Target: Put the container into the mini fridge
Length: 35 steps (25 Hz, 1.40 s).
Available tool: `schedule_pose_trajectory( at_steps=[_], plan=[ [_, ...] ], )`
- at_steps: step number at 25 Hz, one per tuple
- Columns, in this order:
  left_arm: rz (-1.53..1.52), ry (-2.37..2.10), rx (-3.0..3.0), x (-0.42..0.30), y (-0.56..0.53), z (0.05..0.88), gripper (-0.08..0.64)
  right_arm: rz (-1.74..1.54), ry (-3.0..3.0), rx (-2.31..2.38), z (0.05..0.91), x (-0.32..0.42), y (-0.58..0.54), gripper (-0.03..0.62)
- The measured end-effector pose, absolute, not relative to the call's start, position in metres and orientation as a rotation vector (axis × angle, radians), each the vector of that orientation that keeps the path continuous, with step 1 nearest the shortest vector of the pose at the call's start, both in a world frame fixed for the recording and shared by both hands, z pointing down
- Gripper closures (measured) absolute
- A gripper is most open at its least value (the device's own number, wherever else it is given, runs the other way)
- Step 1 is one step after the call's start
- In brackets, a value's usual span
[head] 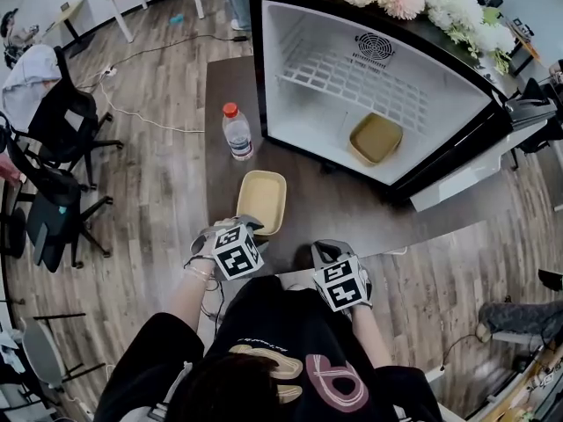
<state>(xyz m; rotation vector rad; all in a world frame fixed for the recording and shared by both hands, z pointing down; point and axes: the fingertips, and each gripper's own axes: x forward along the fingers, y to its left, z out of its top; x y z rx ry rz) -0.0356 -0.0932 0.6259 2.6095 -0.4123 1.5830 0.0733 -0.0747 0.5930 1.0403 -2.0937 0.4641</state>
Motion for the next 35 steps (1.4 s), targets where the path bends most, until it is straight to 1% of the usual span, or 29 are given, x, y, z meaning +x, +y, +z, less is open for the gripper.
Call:
schedule_pose_trajectory(
  at_steps=[5, 7, 8, 14, 23, 27, 35],
  plan=[
    [1.629, -0.422, 2.592, -0.032, -0.097, 0.636, 0.43, 0.488, -2.08, 1.041, 0.596, 0.077, -0.071, 0.584],
    [1.62, -0.446, 2.603, -0.03, -0.098, 0.637, 0.459, 0.492, -2.082, 1.045, 0.595, 0.078, -0.072, 0.584],
    [1.607, -0.462, 2.613, -0.029, -0.1, 0.636, 0.496, 0.491, -2.083, 1.047, 0.595, 0.079, -0.072, 0.584],
    [1.537, -0.501, 2.666, -0.017, -0.104, 0.627, 0.535, 0.502, -2.082, 1.039, 0.596, 0.082, -0.07, 0.583],
    [1.53, -0.408, 2.675, -0.012, -0.103, 0.609, 0.538, 0.492, -2.083, 1.006, 0.598, 0.08, -0.064, 0.584],
    [1.492, -0.381, 2.756, 0.001, -0.105, 0.585, 0.538, 0.426, -2.076, 0.968, 0.595, 0.076, -0.061, 0.583],
    [1.491, -0.3, 2.843, 0.023, -0.117, 0.557, 0.54, 0.441, -2.078, 0.972, 0.594, 0.072, -0.058, 0.584]
  ],
)
